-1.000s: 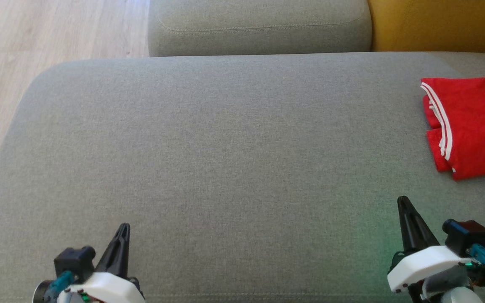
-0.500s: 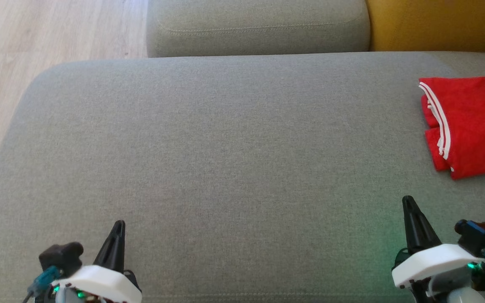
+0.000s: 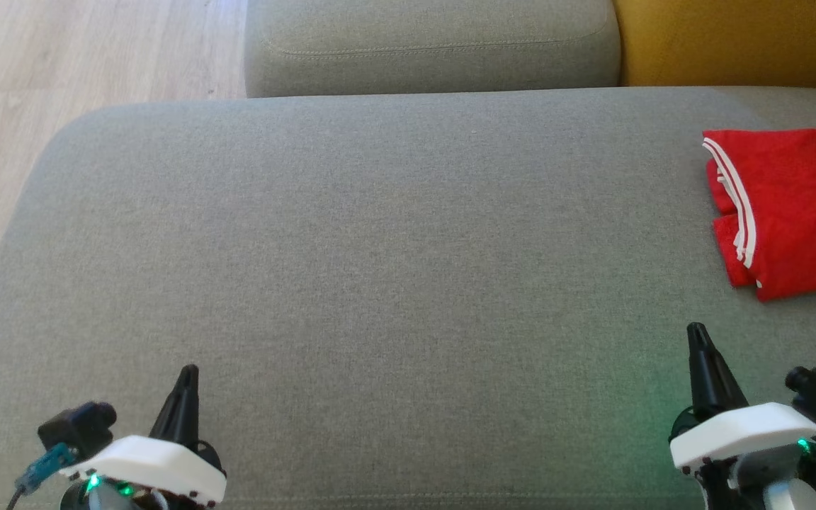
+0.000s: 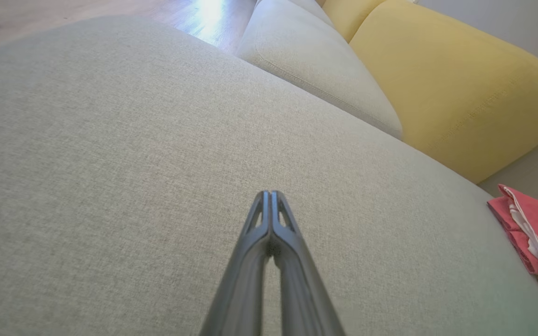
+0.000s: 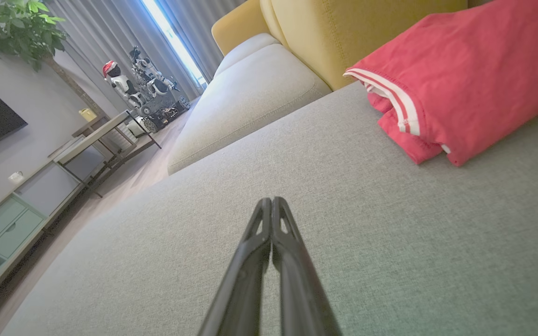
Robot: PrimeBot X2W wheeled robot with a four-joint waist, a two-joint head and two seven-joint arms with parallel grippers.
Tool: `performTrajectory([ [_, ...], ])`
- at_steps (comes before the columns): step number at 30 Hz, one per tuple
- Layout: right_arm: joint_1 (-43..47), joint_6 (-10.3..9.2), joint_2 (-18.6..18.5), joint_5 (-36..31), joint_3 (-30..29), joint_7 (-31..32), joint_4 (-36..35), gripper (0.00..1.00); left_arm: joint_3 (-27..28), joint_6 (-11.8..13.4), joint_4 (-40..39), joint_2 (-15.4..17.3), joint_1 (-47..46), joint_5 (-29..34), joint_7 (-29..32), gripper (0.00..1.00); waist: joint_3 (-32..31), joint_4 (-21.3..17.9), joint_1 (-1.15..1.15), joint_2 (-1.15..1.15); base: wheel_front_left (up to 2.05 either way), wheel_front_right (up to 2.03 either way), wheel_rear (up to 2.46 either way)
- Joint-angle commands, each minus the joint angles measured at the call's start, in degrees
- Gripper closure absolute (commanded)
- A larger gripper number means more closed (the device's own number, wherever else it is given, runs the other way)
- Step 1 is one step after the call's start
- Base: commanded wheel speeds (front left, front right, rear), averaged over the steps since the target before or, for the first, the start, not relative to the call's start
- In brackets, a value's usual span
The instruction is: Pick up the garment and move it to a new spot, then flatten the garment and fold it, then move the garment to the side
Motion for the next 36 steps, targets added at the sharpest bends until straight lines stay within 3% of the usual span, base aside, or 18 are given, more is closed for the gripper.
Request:
performTrajectory([
  [1,-2.81,0.06,-0.48,2.3,-0.27,0.39,-1.49,1.0,1.79,-0.45,-1.57,0.38,-3.34,-1.79,0.42,1.0,-0.01,-0.03,0.0,0.0,0.0,0.0,0.0],
  [36,-5.08,0.11,-0.65,25.4,-1.83,2.38,0.13,1.0,8.27,-3.45,-1.5,-2.83,-5.45,-21.15,5.91,1.0,-0.12,-0.54,0.0,0.0,0.0,0.0,0.0],
])
